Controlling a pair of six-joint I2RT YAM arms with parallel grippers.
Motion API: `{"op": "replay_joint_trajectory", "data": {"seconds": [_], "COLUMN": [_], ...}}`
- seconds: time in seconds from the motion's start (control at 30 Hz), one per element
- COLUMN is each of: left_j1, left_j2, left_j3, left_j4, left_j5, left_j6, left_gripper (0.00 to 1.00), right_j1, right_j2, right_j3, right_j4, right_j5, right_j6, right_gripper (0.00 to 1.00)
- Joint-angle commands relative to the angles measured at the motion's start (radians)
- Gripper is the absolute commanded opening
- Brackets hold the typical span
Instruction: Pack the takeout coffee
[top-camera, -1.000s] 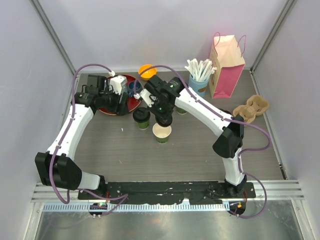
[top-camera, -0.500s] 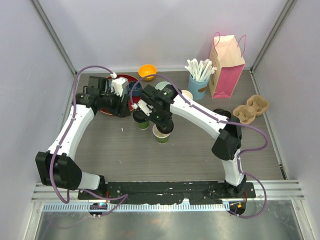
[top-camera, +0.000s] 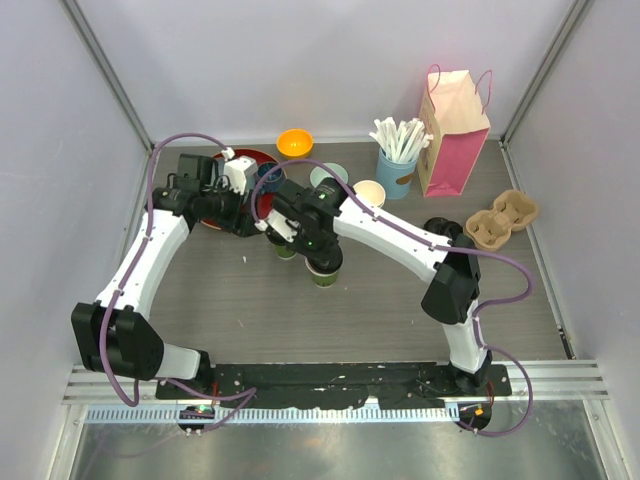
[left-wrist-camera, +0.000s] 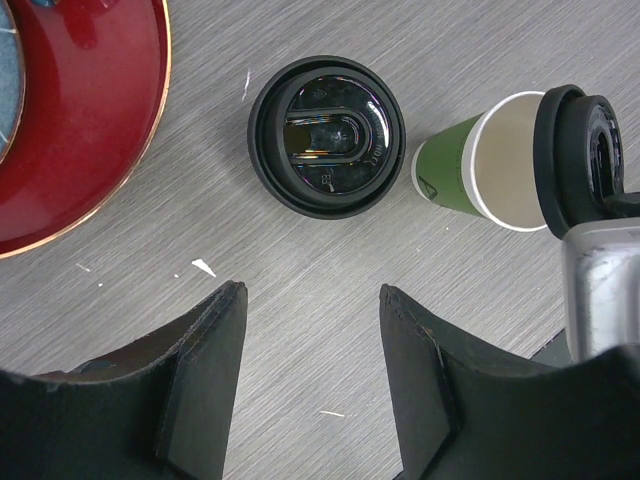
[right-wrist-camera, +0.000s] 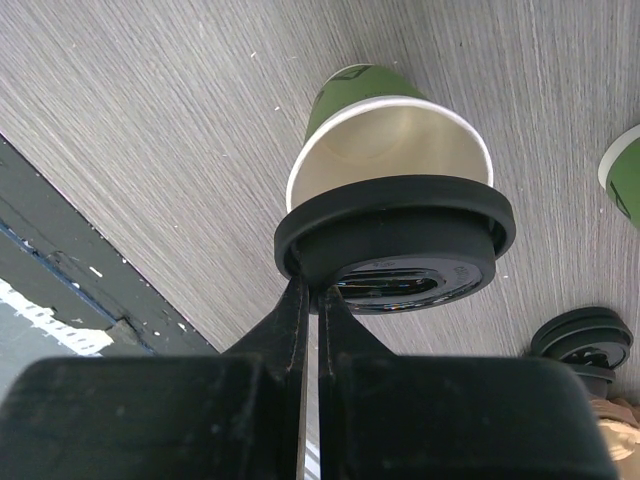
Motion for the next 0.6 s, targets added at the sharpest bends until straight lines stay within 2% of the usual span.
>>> {"op": "replay_joint_trajectory", "data": {"seconds": [0.0,0.17,0.47,0.57], "left_j1": [-0.003,-0.001,-0.001,-0.001], "left_j2": [-0.012,-0.012,-0.016,-0.015], "left_j3": [-0.001,-0.001,-0.004,-0.004], "left_j4": [0.021,0.021,0.021,0.021], "left_j5": [0.022,0.025,0.025,0.030], "left_j6": [-0.013,-0.013,-0.008,-0.007], "left_gripper": [0.59,0.59,0.59,0.59], "right_j1": [-0.003,-0.003,-0.003,-0.003], "right_j2": [0.014,0.037,0.063,0.075], "right_j3": [0.048,0.061,0.062,0.073], "right_j4": [-0.156,-0.153,-0.147,-0.144], "right_j5": [-0.001,0.009,0.002,-0.001], "right_j6": [-0.024,-0.032,-0.038,-0.041], "right_gripper": [0.01,0.03,0.24,0.24]}}
